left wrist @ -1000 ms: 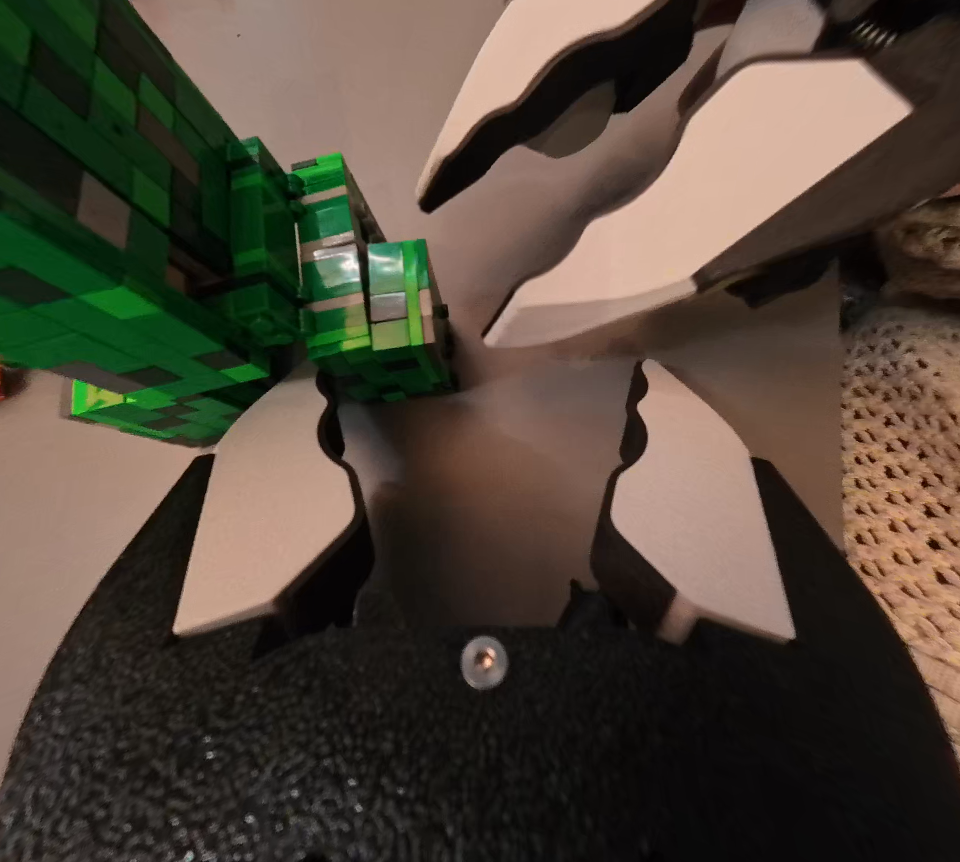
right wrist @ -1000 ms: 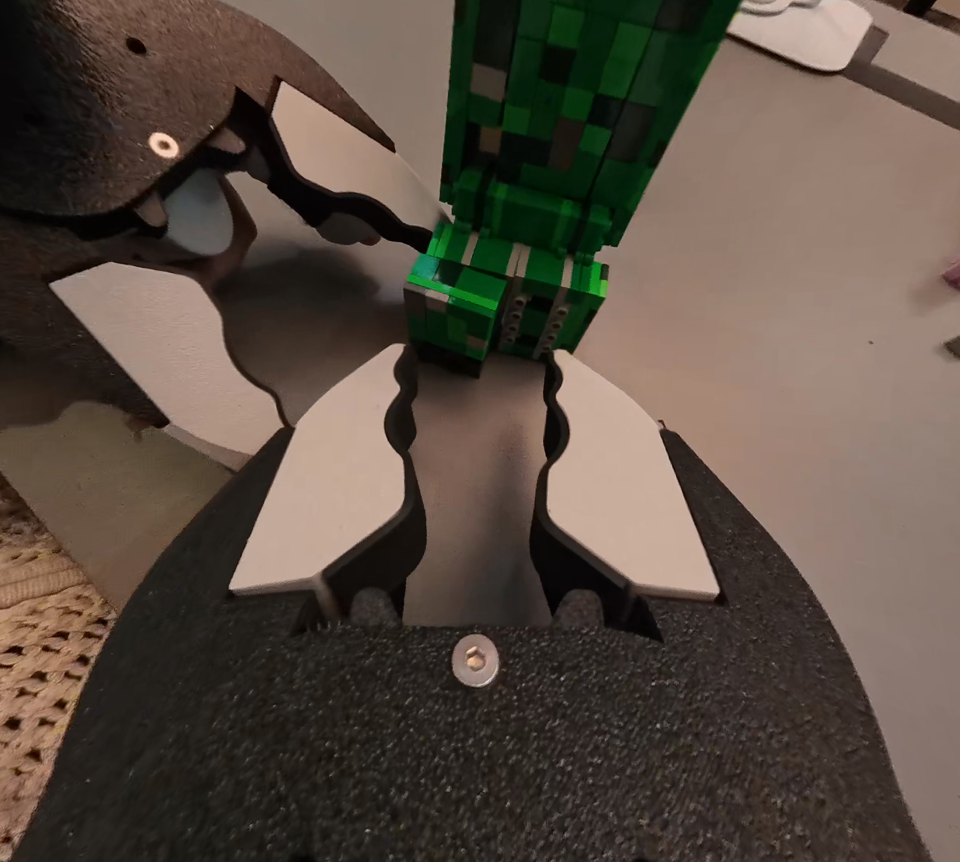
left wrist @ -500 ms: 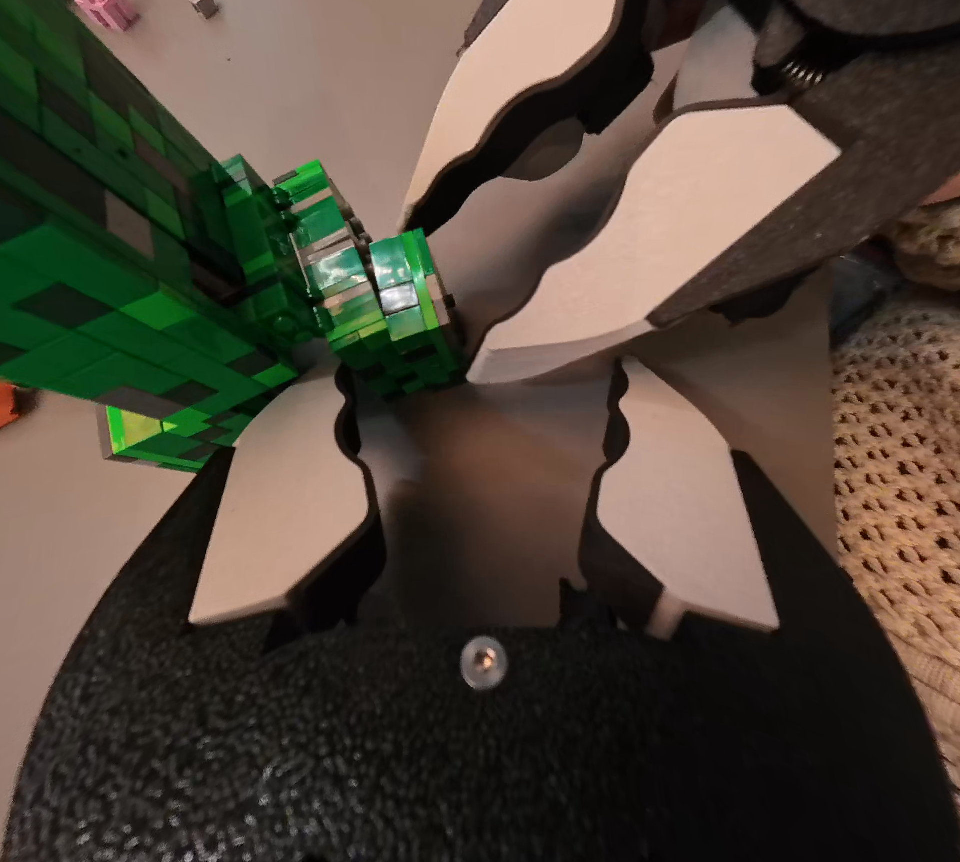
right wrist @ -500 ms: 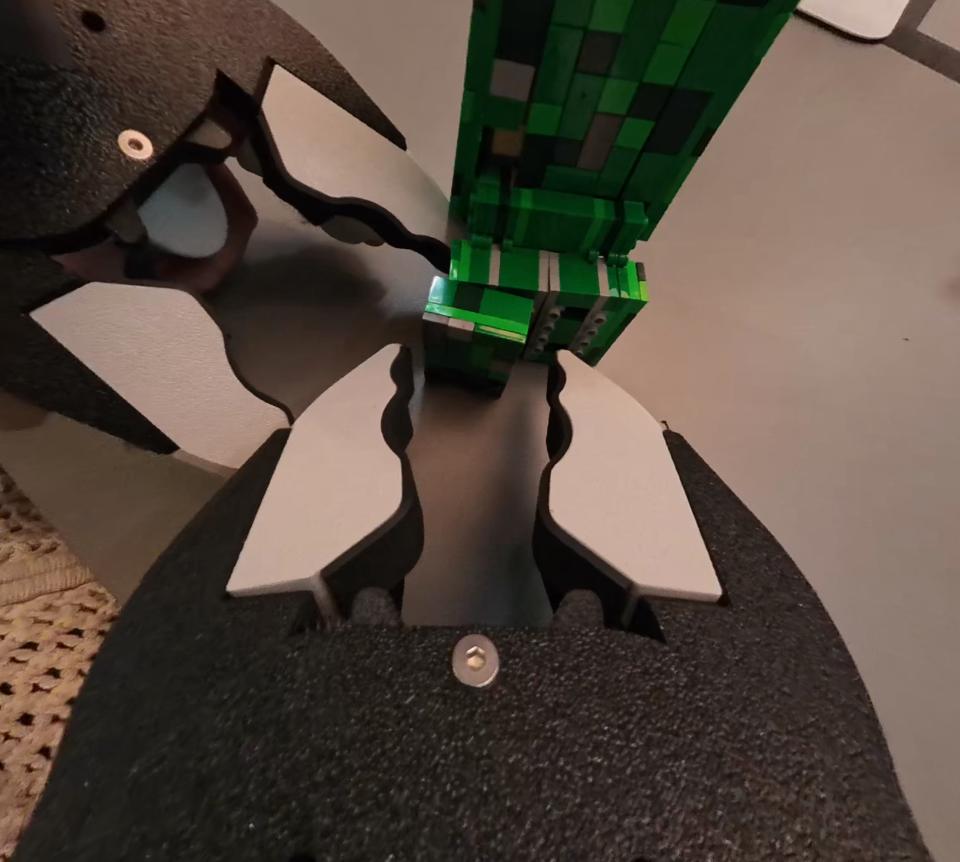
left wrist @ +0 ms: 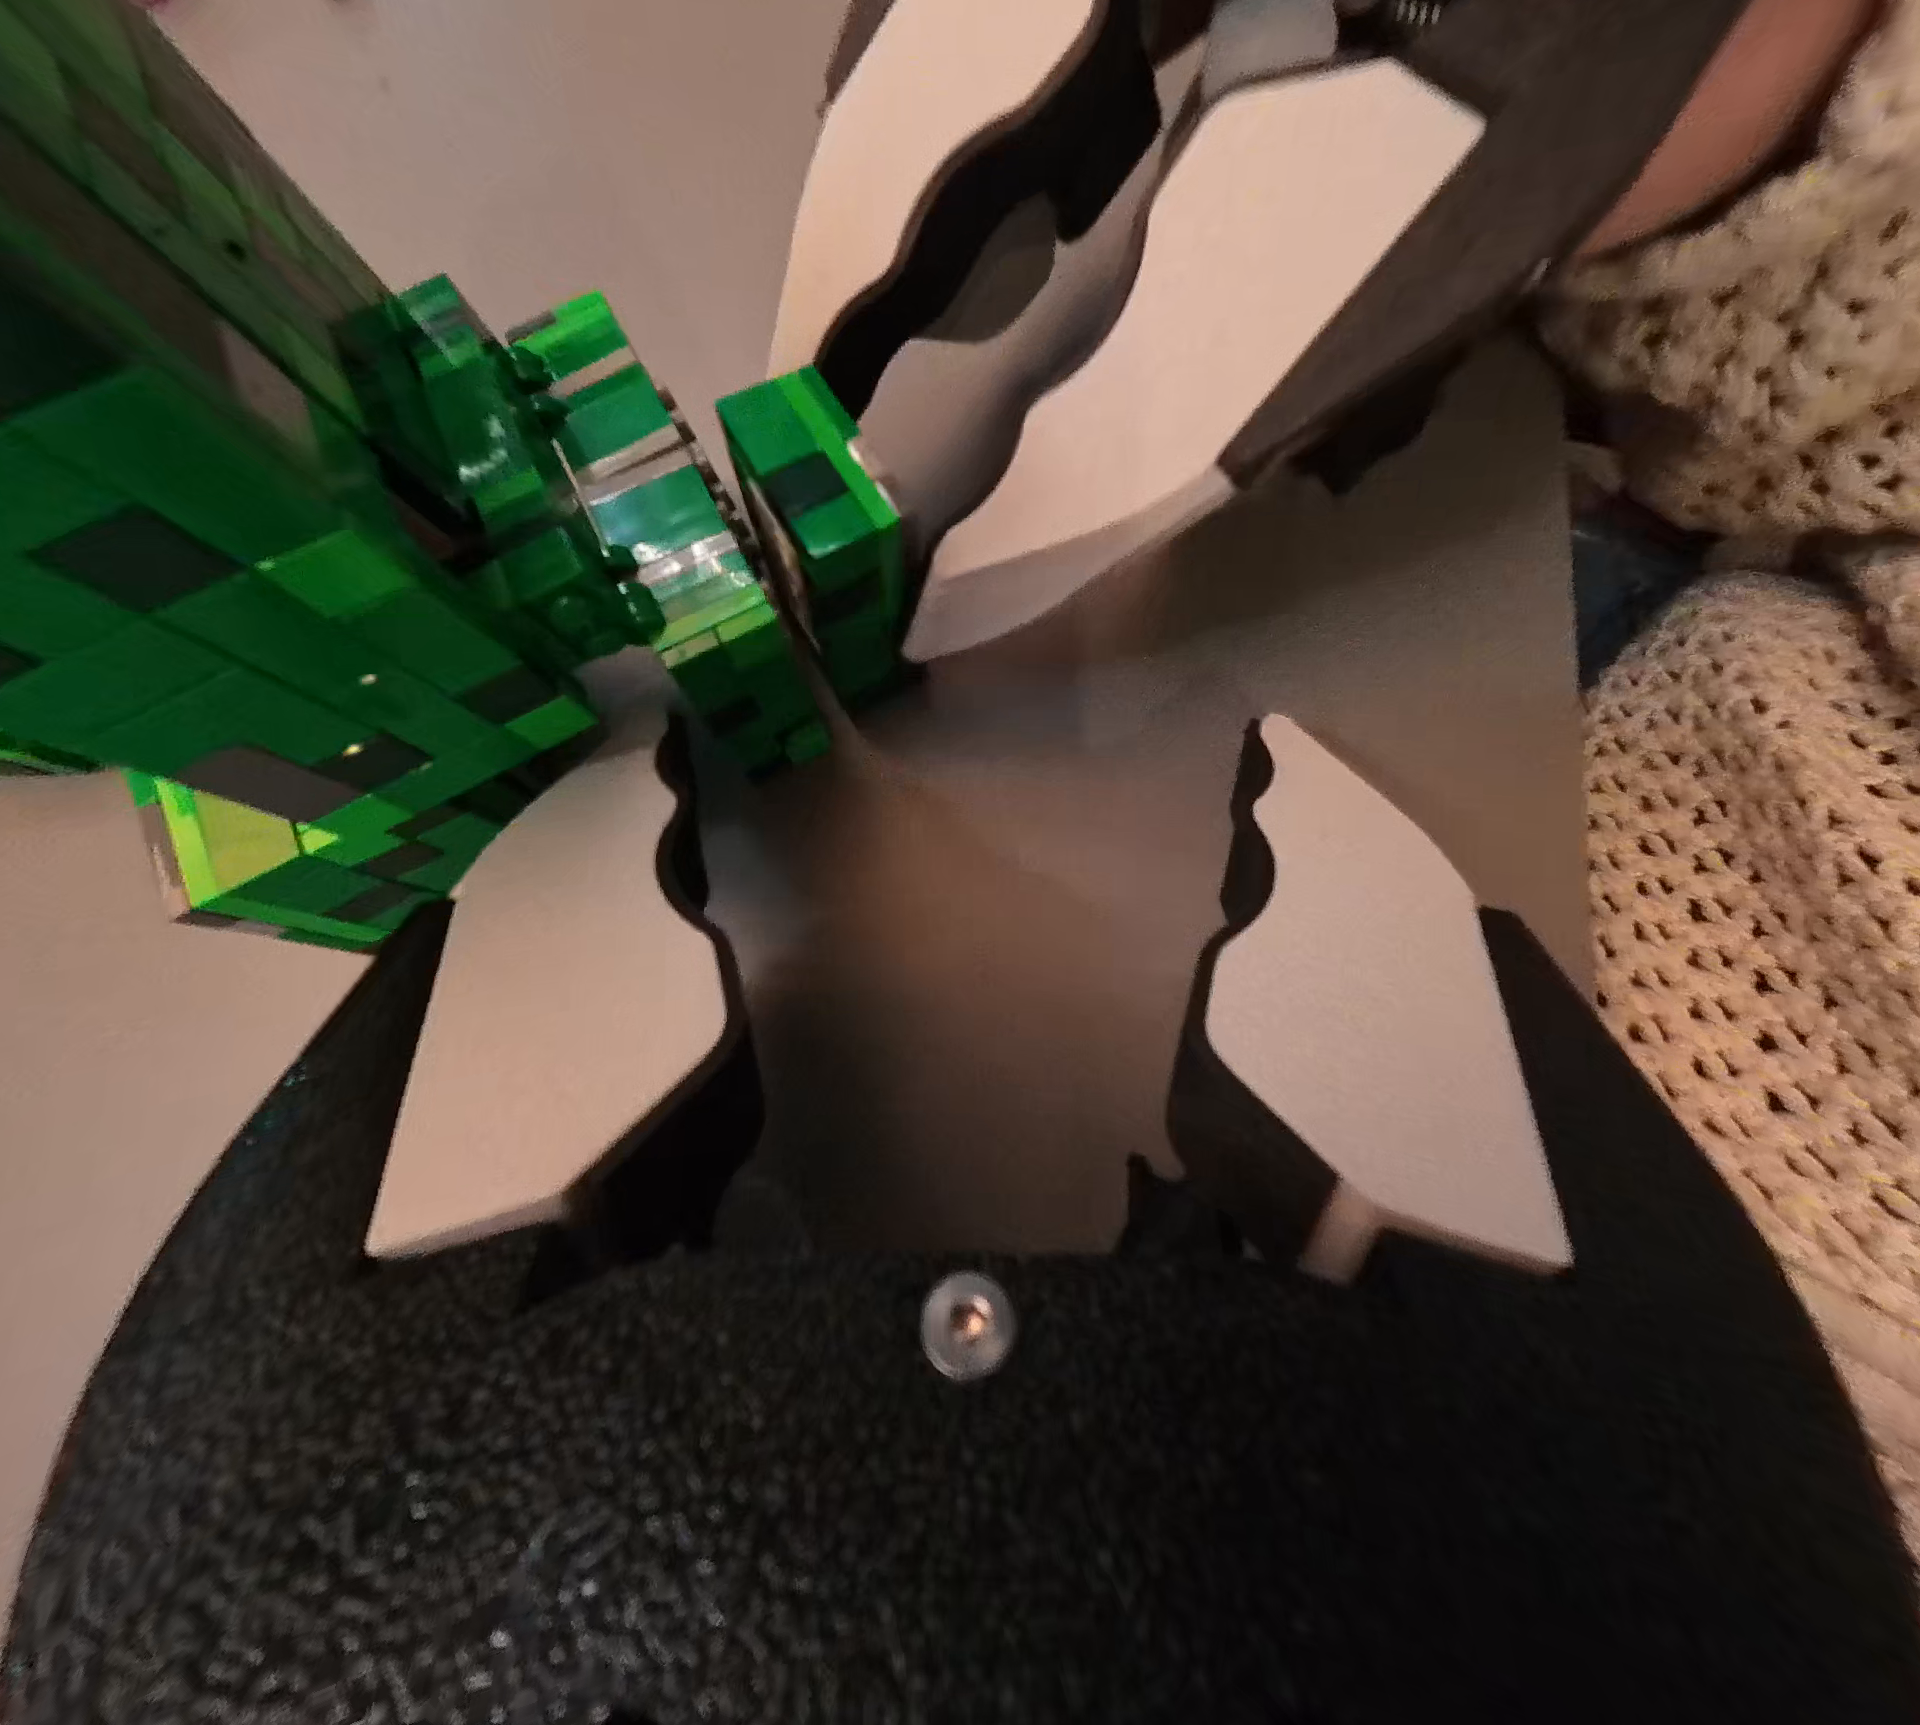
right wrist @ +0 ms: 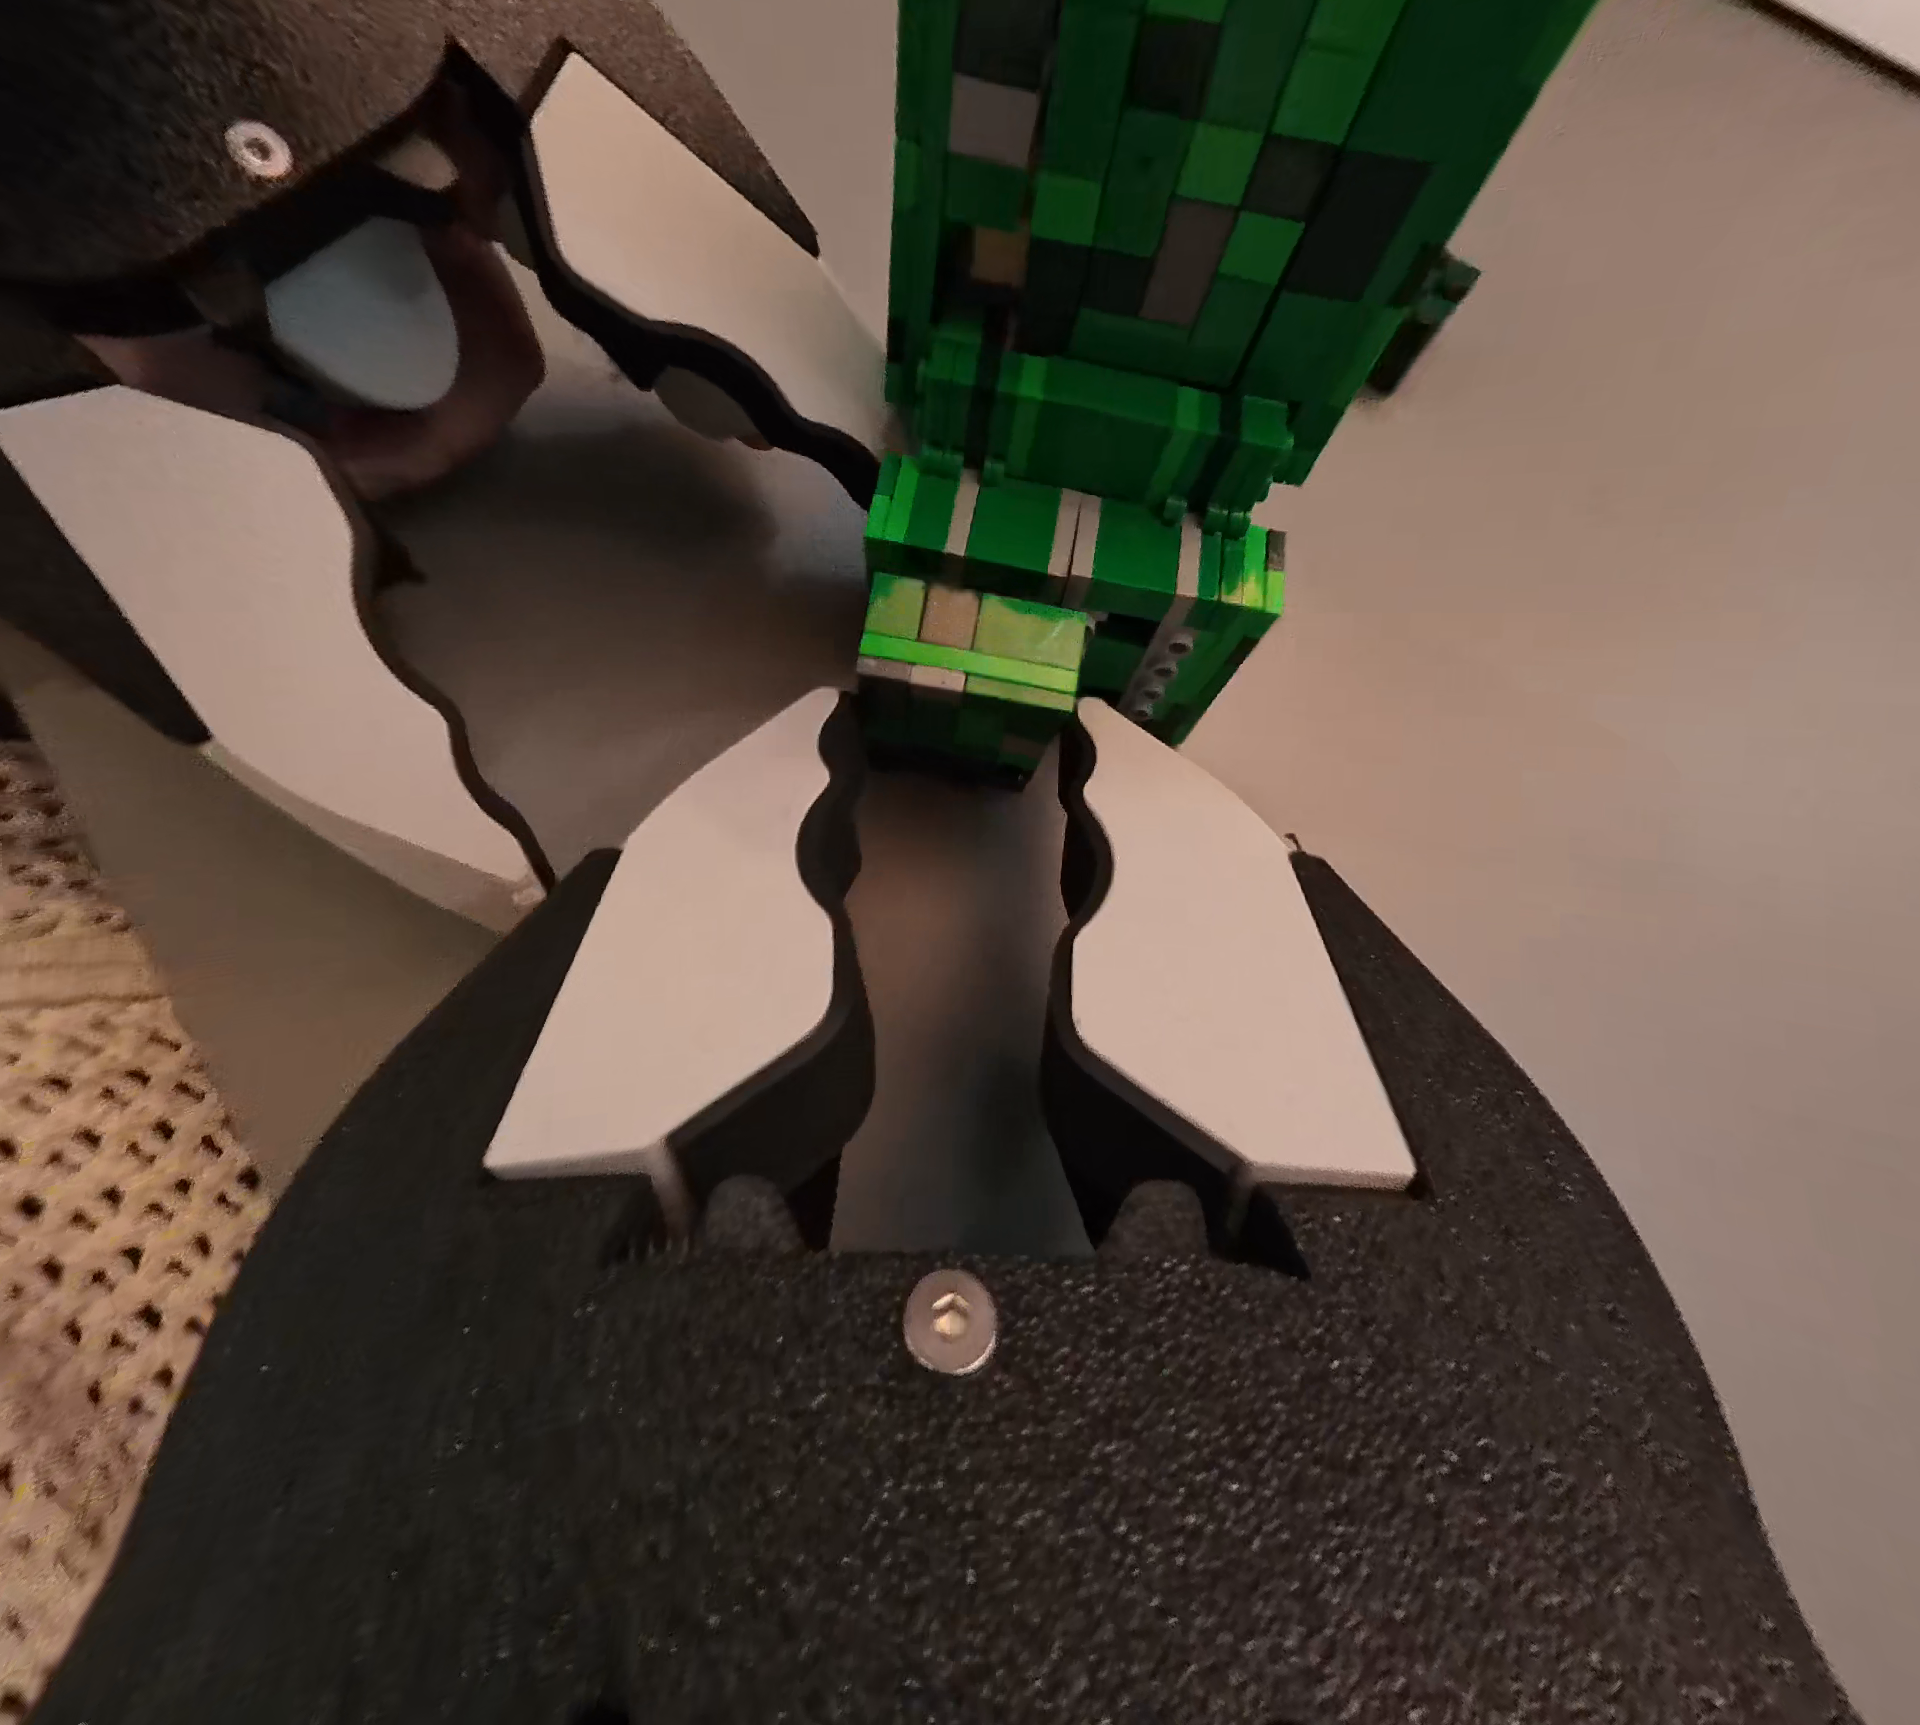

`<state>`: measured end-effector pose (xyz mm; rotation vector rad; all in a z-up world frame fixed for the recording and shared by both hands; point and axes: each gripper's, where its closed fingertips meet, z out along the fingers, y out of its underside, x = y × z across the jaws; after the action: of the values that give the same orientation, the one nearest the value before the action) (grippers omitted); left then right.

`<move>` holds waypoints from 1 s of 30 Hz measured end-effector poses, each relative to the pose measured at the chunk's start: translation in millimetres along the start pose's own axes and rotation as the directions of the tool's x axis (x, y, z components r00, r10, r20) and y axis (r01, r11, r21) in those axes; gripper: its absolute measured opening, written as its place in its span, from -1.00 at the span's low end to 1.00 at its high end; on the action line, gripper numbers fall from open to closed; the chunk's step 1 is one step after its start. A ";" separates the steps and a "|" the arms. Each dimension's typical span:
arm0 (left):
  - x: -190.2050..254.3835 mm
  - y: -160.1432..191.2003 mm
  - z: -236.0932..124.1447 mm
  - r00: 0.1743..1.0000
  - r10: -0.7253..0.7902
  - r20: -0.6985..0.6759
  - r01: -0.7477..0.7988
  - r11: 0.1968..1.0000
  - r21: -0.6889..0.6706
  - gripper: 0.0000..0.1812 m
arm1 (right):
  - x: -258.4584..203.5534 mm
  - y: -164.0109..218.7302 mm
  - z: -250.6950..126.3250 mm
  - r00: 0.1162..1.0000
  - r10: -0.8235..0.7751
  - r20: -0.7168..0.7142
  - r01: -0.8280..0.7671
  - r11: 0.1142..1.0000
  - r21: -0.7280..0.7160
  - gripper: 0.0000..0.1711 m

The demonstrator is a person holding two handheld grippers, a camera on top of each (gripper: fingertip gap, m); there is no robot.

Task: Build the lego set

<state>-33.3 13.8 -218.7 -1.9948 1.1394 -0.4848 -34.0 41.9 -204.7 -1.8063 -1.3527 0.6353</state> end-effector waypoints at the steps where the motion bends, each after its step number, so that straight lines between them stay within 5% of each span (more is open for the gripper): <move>1: 0.6 3.2 1.7 1.000 -0.003 -0.006 0.003 1.000 -0.024 0.10 | 0.9 0.4 -0.6 1.000 0.002 0.021 -0.002 1.000 0.002 -0.59; 18: 8.6 6.9 4.4 0.998 -0.010 -0.066 0.006 0.998 -0.057 0.08 | -0.9 0.0 1.0 0.992 -0.084 0.098 0.083 0.996 0.011 -0.59; 26: -0.6 -8.0 -8.3 0.998 0.031 0.058 -0.036 0.996 0.078 -0.06 | 0.0 -0.3 1.6 0.988 -0.105 0.118 0.104 0.995 0.015 -0.59; 30: 2.6 -4.2 -4.3 0.999 0.039 0.035 -0.040 0.998 0.040 -0.02 | 0.9 -0.7 2.6 0.987 -0.108 0.117 0.107 0.994 0.016 -0.59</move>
<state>-32.3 11.0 -212.9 -1.9349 1.1374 -0.4488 -36.1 43.6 -205.5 -1.6983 -1.5118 0.6981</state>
